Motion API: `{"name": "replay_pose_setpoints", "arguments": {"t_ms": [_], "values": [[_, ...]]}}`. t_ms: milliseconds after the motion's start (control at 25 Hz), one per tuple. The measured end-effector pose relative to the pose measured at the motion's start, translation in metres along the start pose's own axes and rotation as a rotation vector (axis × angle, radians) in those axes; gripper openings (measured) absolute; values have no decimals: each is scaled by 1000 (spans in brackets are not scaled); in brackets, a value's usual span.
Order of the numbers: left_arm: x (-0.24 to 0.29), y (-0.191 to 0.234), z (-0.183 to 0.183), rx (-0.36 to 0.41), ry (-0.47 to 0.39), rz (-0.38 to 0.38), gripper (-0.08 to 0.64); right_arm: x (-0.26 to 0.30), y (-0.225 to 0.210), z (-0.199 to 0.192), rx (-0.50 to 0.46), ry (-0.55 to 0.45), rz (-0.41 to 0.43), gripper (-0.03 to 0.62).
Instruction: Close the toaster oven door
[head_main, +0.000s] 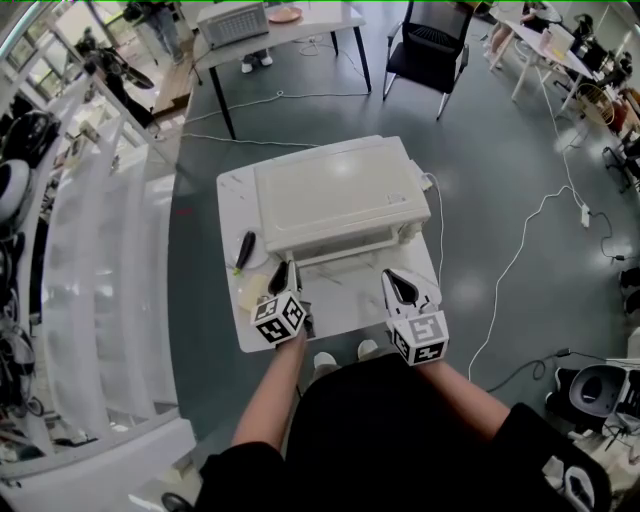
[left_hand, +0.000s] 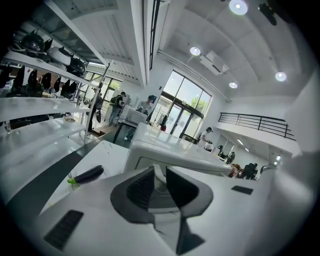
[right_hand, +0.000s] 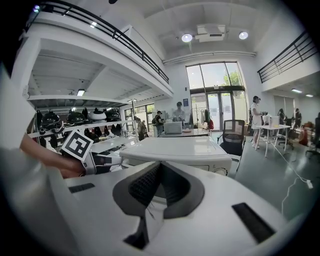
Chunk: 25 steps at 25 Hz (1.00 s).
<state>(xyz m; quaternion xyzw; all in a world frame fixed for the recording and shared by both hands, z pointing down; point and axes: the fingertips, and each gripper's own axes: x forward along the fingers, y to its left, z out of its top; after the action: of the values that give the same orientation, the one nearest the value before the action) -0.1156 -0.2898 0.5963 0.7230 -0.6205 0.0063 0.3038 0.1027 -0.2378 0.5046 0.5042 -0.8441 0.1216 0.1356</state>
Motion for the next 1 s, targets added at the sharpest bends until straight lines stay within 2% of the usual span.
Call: {"name": "replay_pose_setpoints", "arguments": {"t_ms": [160,640,840,1000], "values": [[-13,-6,8,32,-38,-3,84,-4,8,0,-8,-2,15,21],[-90,-60,23,221,-176,-83,86,-19,13,6,-29,-24,14,21],[-112,-65,30,231,-205,-98,63,-18,21,15,-36,-46,40,21],[-119,-58,30,227,-207,-68,26,-19,22,18,-53,-53,49,21]]}}
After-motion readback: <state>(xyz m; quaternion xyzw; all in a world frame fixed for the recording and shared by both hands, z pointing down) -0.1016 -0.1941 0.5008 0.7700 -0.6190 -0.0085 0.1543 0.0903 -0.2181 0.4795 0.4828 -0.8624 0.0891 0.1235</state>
